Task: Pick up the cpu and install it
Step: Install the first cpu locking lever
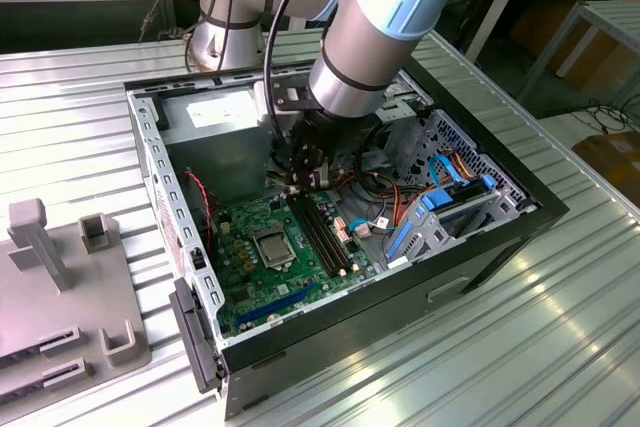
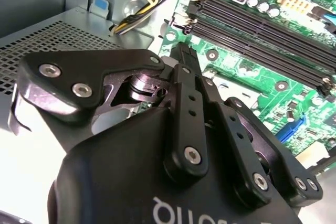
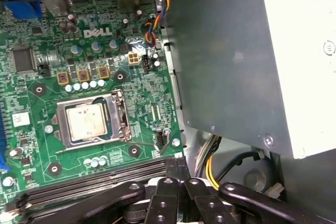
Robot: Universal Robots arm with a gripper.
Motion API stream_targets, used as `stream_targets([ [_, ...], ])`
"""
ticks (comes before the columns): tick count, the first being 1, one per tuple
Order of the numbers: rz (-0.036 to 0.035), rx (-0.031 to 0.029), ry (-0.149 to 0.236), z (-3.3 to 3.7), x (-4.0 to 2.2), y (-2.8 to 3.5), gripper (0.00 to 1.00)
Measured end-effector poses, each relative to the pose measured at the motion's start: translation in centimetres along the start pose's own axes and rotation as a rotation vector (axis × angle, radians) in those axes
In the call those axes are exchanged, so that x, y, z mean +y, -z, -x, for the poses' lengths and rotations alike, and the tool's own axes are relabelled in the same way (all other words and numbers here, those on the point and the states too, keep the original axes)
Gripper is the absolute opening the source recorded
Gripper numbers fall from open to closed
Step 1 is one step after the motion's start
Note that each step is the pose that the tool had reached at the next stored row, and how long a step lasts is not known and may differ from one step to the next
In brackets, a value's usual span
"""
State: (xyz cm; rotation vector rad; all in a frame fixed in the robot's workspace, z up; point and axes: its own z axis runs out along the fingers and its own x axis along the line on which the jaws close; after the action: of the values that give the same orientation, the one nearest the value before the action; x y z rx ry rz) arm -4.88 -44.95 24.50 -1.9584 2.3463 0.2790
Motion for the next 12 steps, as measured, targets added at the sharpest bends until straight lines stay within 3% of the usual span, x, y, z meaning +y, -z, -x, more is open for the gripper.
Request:
stream_targets([
  [5,0.0003,-0.0015,0.0,0.02,0.78,-0.36,0.11],
  [9,0.0004,-0.0016,0.0,-0.01,0.94,-0.4,0.11],
  [12,-0.0008,0.0042,0.0,-0.02,0.99,-0.41,0.11],
])
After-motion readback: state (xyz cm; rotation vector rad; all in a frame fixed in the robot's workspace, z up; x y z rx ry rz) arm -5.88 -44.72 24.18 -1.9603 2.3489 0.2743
